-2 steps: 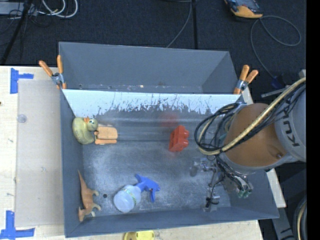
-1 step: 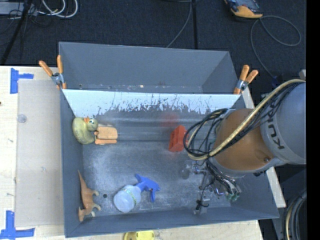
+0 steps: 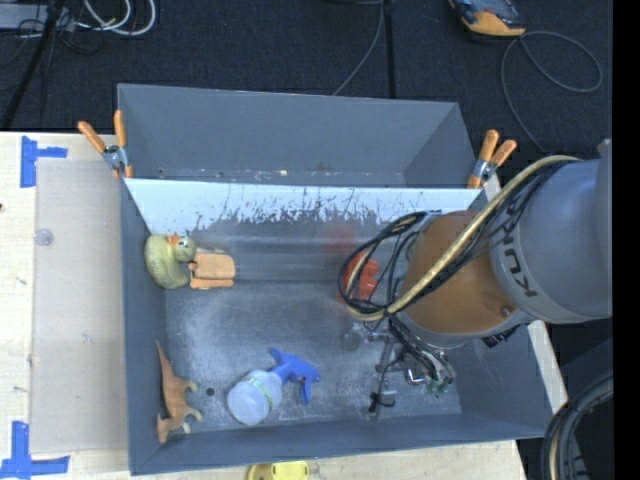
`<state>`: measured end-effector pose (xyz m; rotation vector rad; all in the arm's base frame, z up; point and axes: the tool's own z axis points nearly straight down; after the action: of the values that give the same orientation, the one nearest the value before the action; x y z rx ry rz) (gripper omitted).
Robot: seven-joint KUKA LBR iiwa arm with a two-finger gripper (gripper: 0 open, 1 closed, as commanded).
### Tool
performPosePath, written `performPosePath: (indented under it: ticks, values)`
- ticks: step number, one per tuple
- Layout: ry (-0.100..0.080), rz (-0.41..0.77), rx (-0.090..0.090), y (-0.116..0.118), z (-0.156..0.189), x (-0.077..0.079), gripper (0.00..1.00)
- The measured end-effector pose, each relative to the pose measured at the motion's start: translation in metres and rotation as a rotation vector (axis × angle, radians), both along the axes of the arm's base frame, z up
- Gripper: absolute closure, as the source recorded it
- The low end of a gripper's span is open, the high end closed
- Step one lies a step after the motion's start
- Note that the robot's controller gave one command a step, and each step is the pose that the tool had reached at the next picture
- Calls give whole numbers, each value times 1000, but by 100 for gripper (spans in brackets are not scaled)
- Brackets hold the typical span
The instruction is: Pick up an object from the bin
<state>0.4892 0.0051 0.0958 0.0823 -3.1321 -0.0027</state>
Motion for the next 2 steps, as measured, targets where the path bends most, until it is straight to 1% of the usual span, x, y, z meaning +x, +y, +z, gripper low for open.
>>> performPosePath:
  ticks: [1,2]
  values:
    - [-1,-8,1,19,-18,-5,0]
    - [1,13,0,58,-24,11,0]
